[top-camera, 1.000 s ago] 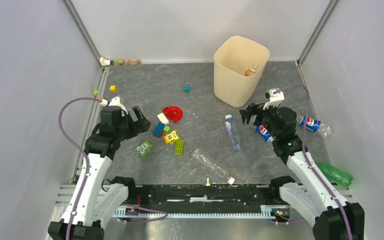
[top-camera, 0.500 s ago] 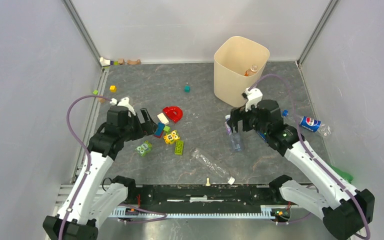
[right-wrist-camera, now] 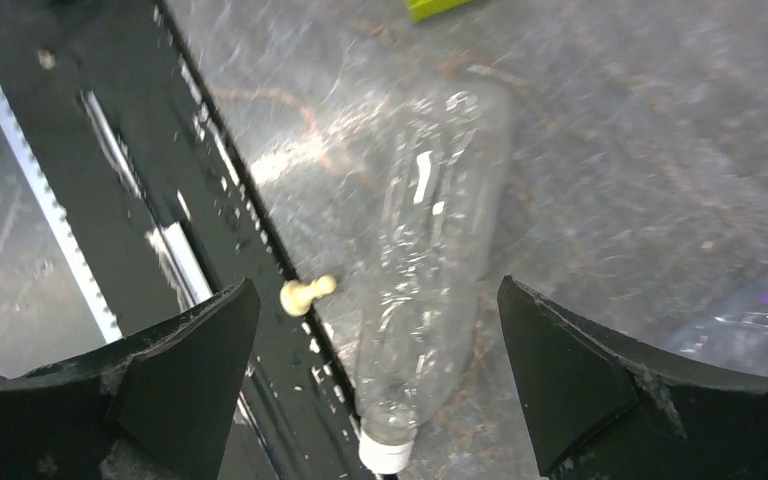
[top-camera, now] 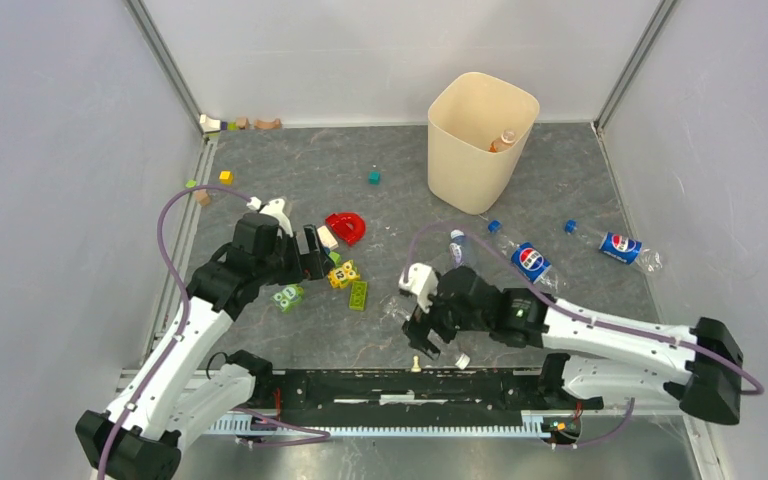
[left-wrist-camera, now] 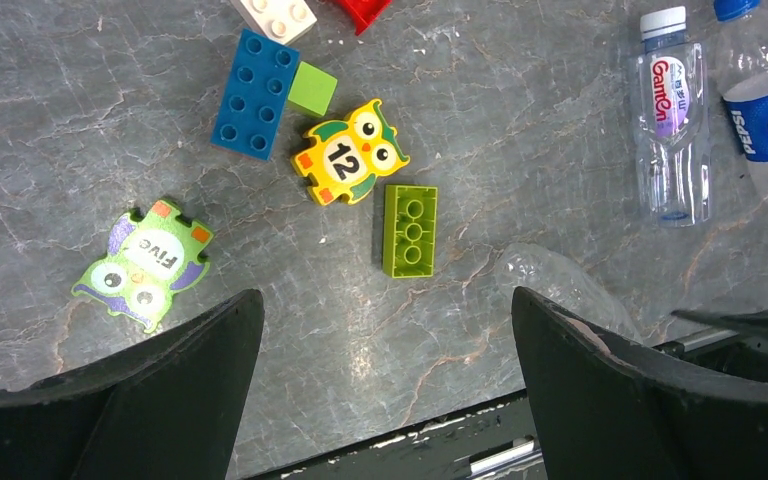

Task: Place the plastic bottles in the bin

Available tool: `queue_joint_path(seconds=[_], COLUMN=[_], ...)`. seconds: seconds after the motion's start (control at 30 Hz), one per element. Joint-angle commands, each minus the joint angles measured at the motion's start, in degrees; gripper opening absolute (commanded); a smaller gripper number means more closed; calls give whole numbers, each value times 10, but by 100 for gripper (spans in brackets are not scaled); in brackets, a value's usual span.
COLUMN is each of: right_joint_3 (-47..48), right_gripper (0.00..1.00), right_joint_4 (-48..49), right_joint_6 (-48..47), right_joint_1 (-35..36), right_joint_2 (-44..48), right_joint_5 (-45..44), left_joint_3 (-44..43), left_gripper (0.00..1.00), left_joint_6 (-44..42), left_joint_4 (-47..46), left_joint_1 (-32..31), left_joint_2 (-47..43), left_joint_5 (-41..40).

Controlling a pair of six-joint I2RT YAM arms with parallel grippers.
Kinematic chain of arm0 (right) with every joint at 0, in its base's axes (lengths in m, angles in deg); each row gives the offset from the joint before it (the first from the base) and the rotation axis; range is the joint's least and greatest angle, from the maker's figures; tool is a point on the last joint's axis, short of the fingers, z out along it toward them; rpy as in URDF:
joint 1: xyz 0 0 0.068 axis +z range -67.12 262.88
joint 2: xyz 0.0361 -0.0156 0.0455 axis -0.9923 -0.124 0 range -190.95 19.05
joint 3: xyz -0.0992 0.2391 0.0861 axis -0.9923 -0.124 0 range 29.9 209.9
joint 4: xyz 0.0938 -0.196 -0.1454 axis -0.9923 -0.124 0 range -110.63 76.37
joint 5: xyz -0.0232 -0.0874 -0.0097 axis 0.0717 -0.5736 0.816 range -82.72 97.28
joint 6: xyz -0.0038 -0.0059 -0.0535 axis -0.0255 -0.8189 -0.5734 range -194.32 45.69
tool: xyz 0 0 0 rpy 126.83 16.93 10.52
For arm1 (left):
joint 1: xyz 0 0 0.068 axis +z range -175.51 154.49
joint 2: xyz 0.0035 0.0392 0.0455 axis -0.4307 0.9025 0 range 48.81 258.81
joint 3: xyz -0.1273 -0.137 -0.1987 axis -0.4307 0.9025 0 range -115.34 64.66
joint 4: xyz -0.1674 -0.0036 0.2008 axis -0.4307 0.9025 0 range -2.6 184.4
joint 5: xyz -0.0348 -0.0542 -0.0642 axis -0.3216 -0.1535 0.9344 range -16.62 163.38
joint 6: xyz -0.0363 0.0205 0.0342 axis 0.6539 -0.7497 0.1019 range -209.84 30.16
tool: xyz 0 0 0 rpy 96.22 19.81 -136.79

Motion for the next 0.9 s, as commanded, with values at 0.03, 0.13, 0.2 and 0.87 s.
queue_joint_path(seconds=[0.03,0.13,0.2,0.87], right_joint_3=[-20,-25,-29,-30], right_gripper=[97,97,97,61], right_joint_4=[35,45,50,70], right_joint_6=[-4,2,4,15], right_joint_1=[67,83,85,87], right_joint_2=[-37,-57,-72,-177], right_joint_5=[-47,-75,-88,-189], left_joint_3=[-2,-2,-1,0], left_gripper=[100,100,100,100], left_joint_6=[-21,-21,-21,-20], left_joint_4=[1,1,1,1], left_joint_1=[-3,-3,-3,-3], left_joint_2=[-10,-14,-16,-31], left_joint_5=[5,3,2,-4])
